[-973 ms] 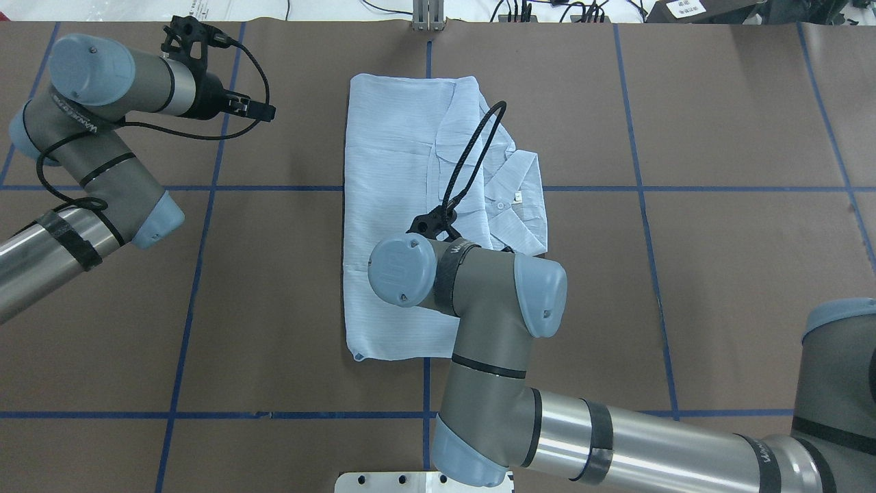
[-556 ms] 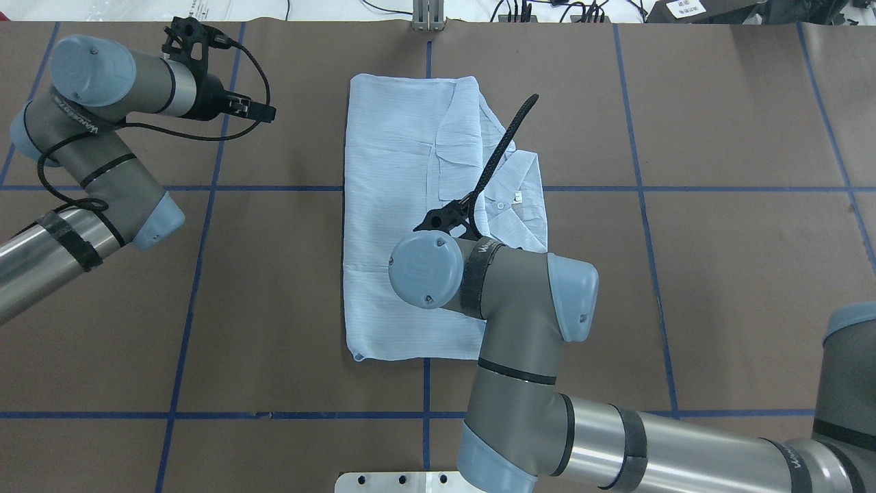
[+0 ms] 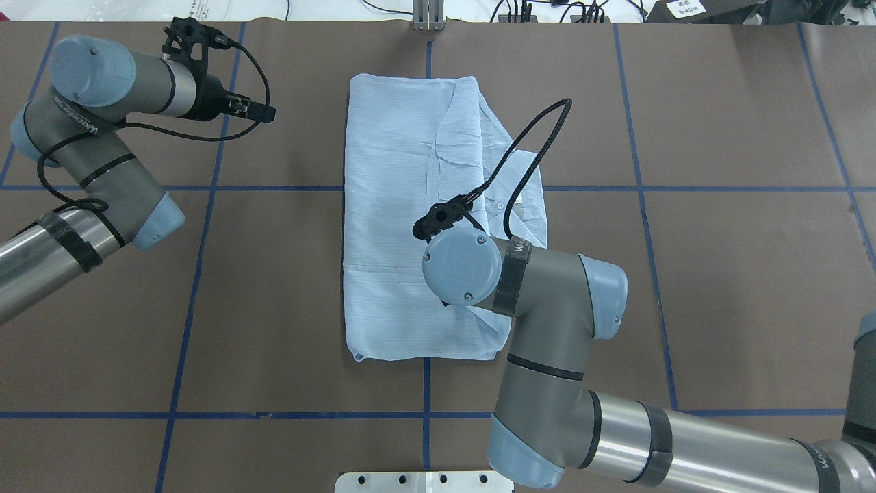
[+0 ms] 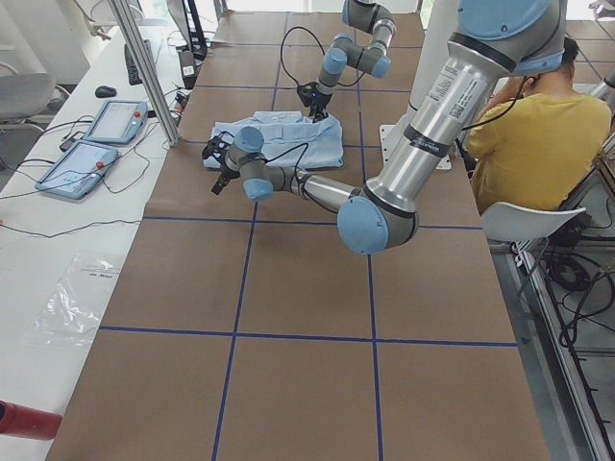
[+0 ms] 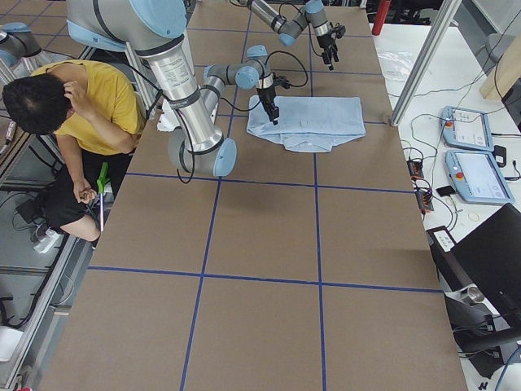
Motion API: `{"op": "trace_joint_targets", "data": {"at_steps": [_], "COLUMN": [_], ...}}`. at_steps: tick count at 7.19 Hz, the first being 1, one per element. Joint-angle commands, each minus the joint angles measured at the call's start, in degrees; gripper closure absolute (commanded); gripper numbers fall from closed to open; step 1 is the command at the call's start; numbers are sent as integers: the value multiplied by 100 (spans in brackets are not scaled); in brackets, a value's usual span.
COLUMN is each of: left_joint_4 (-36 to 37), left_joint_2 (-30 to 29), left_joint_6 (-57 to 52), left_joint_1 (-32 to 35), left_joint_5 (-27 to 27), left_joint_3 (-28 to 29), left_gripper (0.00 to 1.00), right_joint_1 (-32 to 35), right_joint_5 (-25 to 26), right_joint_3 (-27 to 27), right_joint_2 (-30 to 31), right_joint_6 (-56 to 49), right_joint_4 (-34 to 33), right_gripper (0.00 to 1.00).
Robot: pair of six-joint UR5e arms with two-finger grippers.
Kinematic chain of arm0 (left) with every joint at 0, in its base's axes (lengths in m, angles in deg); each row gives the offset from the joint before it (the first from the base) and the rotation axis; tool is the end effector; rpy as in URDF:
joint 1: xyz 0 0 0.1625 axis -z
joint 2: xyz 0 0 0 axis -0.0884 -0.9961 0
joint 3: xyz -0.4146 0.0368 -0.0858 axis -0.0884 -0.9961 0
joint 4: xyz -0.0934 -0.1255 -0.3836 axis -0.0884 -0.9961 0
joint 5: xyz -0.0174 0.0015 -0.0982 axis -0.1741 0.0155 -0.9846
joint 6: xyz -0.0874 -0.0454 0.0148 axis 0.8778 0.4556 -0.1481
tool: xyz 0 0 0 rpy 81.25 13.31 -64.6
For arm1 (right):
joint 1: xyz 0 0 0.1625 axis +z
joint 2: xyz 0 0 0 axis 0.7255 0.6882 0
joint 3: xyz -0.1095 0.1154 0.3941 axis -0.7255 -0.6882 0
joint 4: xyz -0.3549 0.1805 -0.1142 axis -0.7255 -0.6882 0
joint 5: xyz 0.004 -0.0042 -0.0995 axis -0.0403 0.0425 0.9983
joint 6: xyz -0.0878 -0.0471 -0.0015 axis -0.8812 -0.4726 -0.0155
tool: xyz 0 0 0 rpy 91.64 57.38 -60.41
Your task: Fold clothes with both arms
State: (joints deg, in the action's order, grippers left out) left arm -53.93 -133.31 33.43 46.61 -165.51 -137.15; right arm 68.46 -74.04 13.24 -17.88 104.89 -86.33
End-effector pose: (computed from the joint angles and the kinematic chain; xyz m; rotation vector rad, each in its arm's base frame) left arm 0.3746 -0.6403 0.3902 0.6795 0.9254 0.1236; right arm -0.5754 -0.3768 0.2139 0.3824 -0.5507 -0.3959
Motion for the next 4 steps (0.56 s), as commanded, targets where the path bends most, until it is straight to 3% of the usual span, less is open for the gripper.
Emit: {"op": "trace_joint_targets", "data": {"at_steps": [1,2,4], "left_joint_4": [0,0,0], "left_joint_2": [3,3,29], "left_joint_6": [7,7,16], "left_joint_1": [0,0,0], "left_joint_5": [3,12,12], "left_joint_3": [0,0,0], "left_gripper": [0,0,0], "right_joint_1": [161,161,57], "right_joint_5": [-688,-689,-698], "right_joint_3": [8,-1,-53], "right_joint_2": [13,21,83], "right_joint_6": [-328,-1010,-1368], "right_joint_4": [489,480,471], "right_gripper": [32,34,35]}}
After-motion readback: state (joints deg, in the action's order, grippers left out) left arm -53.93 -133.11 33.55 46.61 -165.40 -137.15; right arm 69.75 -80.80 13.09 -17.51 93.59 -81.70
